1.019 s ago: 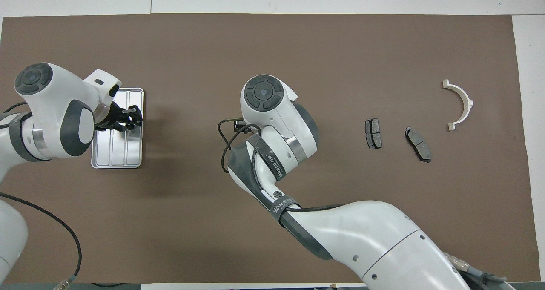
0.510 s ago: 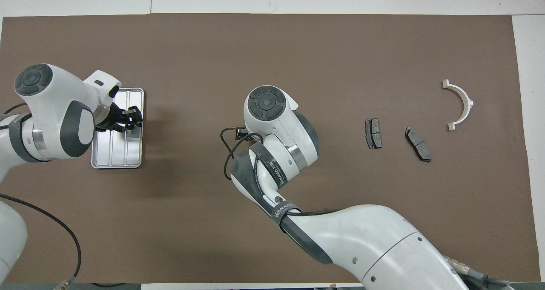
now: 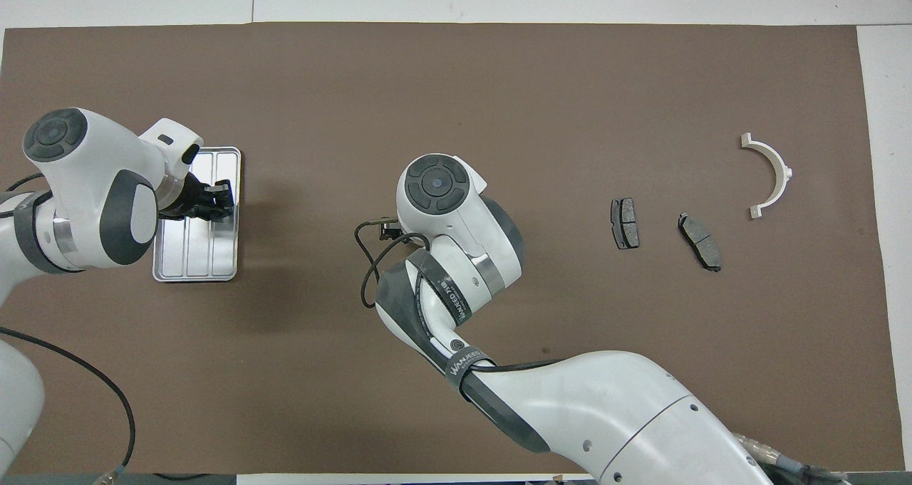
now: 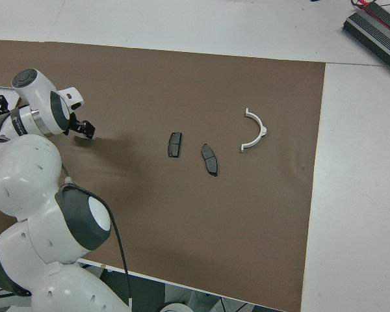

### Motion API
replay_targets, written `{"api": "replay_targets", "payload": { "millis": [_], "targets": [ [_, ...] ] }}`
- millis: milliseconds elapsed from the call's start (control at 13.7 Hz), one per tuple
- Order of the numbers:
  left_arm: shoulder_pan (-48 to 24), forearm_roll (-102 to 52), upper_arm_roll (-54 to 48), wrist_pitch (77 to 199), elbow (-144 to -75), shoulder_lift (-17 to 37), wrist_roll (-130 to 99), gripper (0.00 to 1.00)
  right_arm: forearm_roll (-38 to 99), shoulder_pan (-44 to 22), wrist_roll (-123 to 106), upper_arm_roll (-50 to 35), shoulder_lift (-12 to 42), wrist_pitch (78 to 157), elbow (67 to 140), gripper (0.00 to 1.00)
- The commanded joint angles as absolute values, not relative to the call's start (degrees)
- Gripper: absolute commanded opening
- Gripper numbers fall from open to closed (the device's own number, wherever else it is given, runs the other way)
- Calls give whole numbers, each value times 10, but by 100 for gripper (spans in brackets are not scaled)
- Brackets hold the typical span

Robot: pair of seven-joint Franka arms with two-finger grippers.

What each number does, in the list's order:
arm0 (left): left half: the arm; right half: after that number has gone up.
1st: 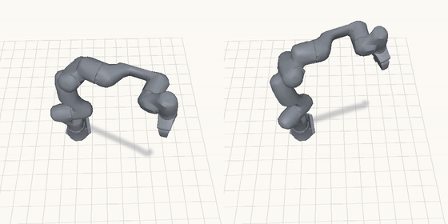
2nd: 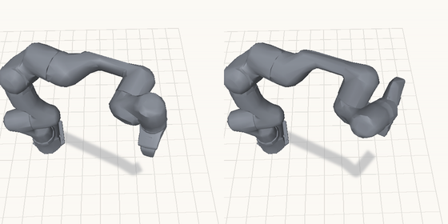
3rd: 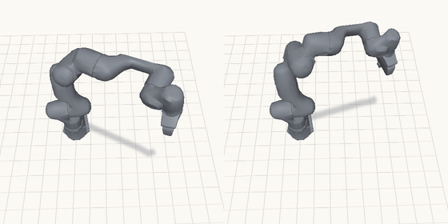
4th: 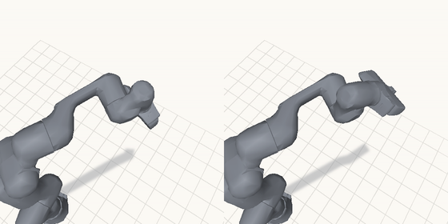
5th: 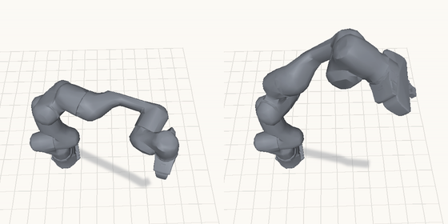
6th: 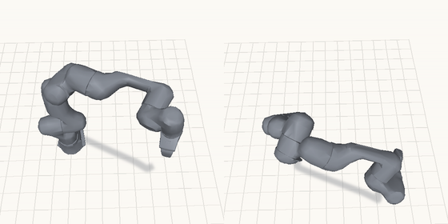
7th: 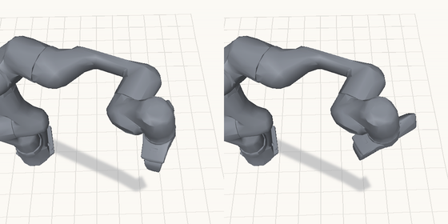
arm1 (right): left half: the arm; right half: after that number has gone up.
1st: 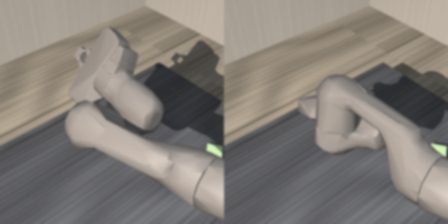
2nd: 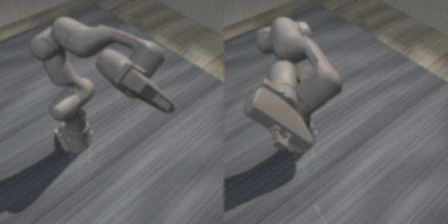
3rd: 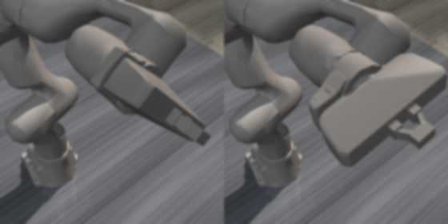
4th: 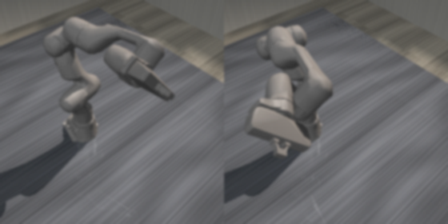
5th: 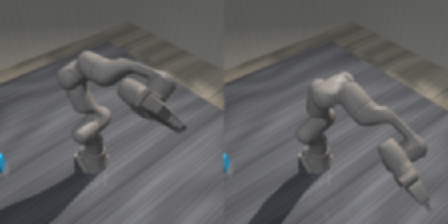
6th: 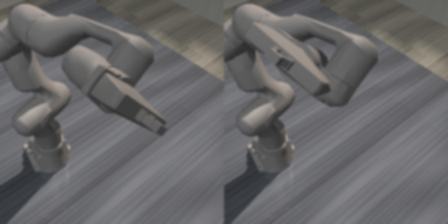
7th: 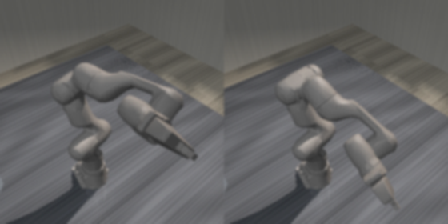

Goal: Place bearing gear from tray to pile

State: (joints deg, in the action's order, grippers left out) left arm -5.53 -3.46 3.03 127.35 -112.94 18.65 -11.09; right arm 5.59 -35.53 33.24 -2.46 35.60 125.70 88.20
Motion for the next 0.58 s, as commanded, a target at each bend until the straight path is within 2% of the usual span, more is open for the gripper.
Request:
{"api": "replay_targets", "payload": {
  "millis": [0, 510],
  "targets": [
    [-54, -30, 31, 1276, -1150, 172, -107, 0, 68, -350, 323, -25, 339, 1278, 910, 98],
    [-54, -30, 31, 1264, -1136, 172, -112, 0, 68, -341, 319, -25, 340, 1295, 912, 97]
  ]
}}
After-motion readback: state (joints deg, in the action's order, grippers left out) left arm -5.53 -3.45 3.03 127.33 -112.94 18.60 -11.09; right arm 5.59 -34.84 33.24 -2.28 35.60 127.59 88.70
